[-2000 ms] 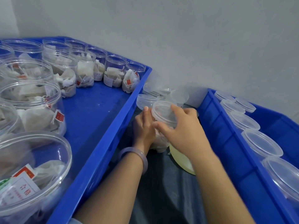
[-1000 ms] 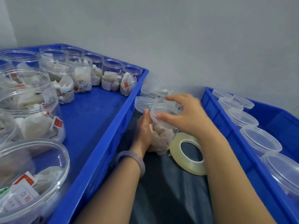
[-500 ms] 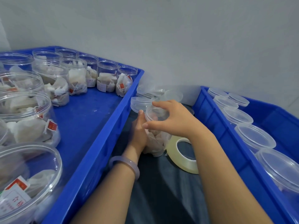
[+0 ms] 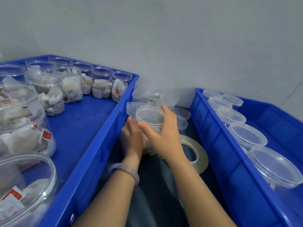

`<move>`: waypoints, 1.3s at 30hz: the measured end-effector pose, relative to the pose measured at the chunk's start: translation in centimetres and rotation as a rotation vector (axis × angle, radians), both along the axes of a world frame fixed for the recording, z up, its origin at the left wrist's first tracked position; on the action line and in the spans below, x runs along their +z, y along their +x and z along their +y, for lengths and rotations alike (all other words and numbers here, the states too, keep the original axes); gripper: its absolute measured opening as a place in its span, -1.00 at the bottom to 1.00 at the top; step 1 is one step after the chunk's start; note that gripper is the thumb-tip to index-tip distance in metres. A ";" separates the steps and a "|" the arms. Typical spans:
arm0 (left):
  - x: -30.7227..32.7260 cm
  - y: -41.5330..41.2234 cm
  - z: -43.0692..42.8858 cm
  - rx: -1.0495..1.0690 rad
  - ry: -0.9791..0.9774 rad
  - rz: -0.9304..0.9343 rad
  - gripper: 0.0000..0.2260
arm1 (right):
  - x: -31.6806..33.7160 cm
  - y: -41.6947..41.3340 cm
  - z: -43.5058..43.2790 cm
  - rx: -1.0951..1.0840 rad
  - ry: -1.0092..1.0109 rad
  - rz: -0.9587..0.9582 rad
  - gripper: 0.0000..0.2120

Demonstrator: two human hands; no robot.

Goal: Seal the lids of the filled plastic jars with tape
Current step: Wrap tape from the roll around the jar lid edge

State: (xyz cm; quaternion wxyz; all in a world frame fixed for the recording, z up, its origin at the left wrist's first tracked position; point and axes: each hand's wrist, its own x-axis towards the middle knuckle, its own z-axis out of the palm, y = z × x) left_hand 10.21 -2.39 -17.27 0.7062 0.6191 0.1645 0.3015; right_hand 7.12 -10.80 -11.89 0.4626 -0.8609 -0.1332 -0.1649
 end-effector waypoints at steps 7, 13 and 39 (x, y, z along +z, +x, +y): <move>0.7 0.1 -0.3 0.106 0.120 0.011 -0.59 | -4.2 -2.8 -6.8 -0.203 -0.431 0.302 -0.69; 0.3 -3.3 -0.6 0.157 0.233 0.004 -0.85 | -4.7 -3.2 -7.2 -0.186 -0.677 0.257 -0.57; 0.6 -6.0 -1.7 -0.482 0.154 0.055 -0.84 | -3.5 -4.7 -7.2 -0.125 -0.279 0.156 -0.42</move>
